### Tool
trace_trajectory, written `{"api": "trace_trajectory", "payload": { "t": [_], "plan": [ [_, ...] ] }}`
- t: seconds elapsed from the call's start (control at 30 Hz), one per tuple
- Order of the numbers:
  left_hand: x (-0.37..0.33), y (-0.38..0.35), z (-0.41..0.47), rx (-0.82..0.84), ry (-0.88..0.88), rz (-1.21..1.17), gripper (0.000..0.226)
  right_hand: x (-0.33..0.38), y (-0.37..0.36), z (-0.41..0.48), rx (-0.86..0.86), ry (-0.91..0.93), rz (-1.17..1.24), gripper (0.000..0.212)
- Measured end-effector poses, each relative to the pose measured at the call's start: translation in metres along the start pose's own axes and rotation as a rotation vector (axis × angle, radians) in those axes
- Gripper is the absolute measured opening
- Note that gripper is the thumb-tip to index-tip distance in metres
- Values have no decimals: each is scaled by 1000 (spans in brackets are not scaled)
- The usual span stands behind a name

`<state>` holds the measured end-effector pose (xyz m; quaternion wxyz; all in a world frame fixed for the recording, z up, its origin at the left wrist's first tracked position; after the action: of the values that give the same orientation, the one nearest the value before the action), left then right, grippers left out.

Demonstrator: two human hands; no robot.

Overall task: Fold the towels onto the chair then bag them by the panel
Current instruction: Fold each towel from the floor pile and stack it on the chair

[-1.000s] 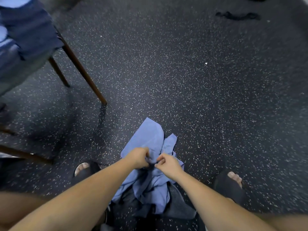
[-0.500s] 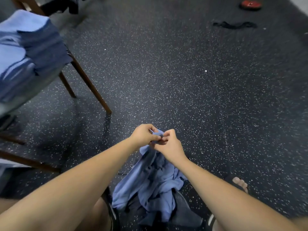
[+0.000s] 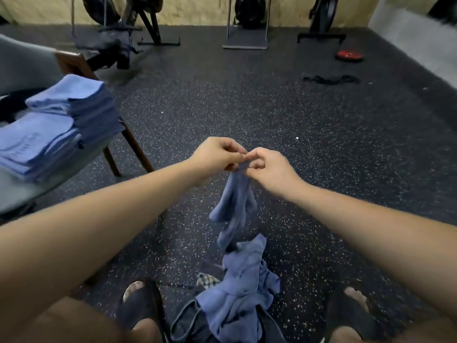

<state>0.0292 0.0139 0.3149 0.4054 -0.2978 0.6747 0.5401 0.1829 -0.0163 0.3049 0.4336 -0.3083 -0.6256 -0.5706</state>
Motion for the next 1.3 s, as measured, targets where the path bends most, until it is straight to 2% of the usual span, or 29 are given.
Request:
{"api": "trace_trajectory", "payload": {
  "t": [0.2, 0.3, 0.4, 0.5, 0.6, 0.7, 0.87, 1.13, 1.3],
  "plan": [
    [-87, 43, -23, -144, -219, 271, 31, 84, 56, -1, -8, 182, -137, 4],
    [-116, 52, -32, -233, -317, 452, 38, 111, 76, -7, -16, 251, -167, 6],
    [-134, 49, -37, -275, -380, 537, 29, 124, 85, -12, -24, 295, -195, 7],
    [-132, 46, -37, -262, -305, 468, 18, 122, 91, -14, -44, 294, -177, 9],
    [-119, 46, -34, -253, -222, 387, 18, 118, 94, -17, -39, 288, -155, 9],
    [-109, 44, -30, -233, -201, 486, 17, 115, 93, -20, -10, 276, -150, 7],
    [-106, 37, -31, -184, -274, 599, 5, 111, 95, -28, 16, 248, -106, 7],
    [-78, 58, -14, -184, -298, 740, 13, 103, 106, -31, 17, 243, -30, 8],
    [-54, 85, 0, -207, -233, 804, 12, 92, 128, -23, -55, 216, 58, 7]
  ]
}}
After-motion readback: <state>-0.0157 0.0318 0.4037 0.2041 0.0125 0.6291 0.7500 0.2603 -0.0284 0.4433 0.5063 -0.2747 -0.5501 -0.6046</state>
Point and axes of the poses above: each hand's wrist, its own z-axis towards the middle knuckle, its own y-axis out of the back of the hand, x = y × z, the point moved 10 cm from there along z, towards the middle knuckle, and after that the axes turned 8 degrees about z, right-handed, at the moved point
